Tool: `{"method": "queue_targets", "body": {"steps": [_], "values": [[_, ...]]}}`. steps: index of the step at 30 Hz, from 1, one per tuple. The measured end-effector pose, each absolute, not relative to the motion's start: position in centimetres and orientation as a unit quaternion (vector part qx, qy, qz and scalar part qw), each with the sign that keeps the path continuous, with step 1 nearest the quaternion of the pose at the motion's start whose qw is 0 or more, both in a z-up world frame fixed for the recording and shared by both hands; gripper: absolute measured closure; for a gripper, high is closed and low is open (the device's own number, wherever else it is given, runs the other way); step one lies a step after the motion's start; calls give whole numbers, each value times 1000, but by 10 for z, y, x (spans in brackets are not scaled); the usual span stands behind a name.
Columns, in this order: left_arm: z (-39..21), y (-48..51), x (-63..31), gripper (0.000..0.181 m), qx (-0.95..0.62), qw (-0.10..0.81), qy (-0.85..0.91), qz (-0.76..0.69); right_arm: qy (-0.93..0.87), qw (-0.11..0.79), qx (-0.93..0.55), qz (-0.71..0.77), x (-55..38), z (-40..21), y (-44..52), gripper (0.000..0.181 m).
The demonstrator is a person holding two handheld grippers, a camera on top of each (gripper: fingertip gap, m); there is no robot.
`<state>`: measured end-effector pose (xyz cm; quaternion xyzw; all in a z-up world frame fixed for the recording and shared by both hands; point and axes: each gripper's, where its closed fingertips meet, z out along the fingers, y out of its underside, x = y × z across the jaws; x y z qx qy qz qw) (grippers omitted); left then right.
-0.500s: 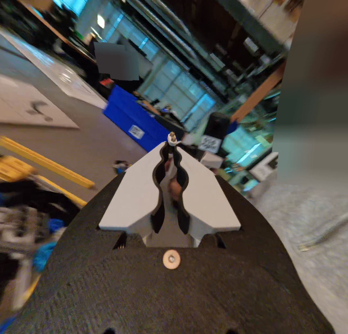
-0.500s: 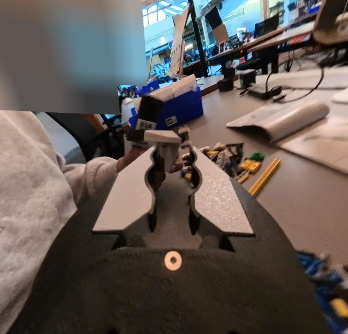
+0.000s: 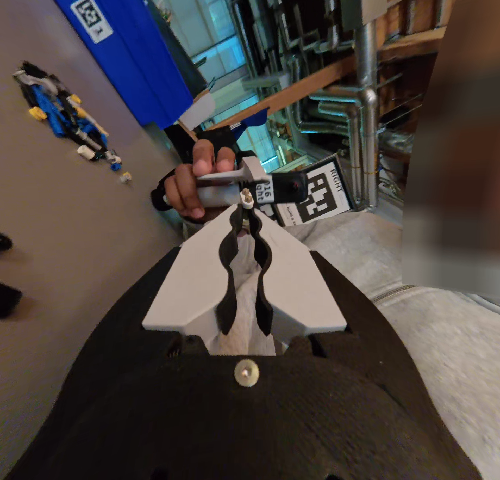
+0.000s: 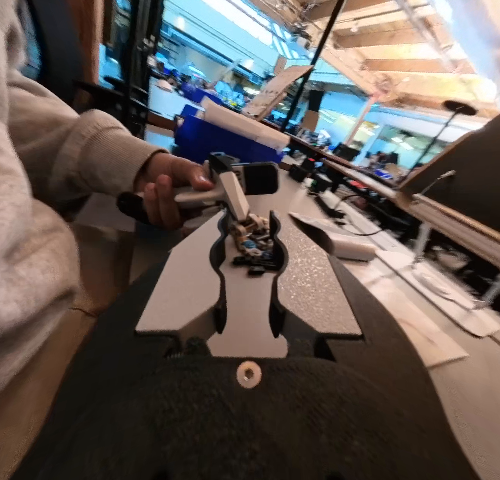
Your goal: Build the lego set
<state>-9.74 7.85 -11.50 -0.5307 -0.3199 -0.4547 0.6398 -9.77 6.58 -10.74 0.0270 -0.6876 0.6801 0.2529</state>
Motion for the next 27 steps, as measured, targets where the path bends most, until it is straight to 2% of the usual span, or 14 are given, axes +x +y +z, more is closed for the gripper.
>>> {"method": "queue_targets", "body": {"steps": [1, 11, 20, 27], "values": [[-117, 78, -96, 178, -535, 635, -318, -456, -691, 230, 36, 684, -93, -109, 65, 159], [-117, 77, -84, 178, -539, 608, -293, -503, -710, 191, 49, 676, -87, -116, 66, 162], [-117, 76, -81, 178, -538, 597, -288, -521, -716, 186, 67, 670, -82, -119, 67, 158], [-114, 74, -78, 178, -530, 595, -280, -536, -729, 203, 79, 649, -83, -124, 69, 165]]}}
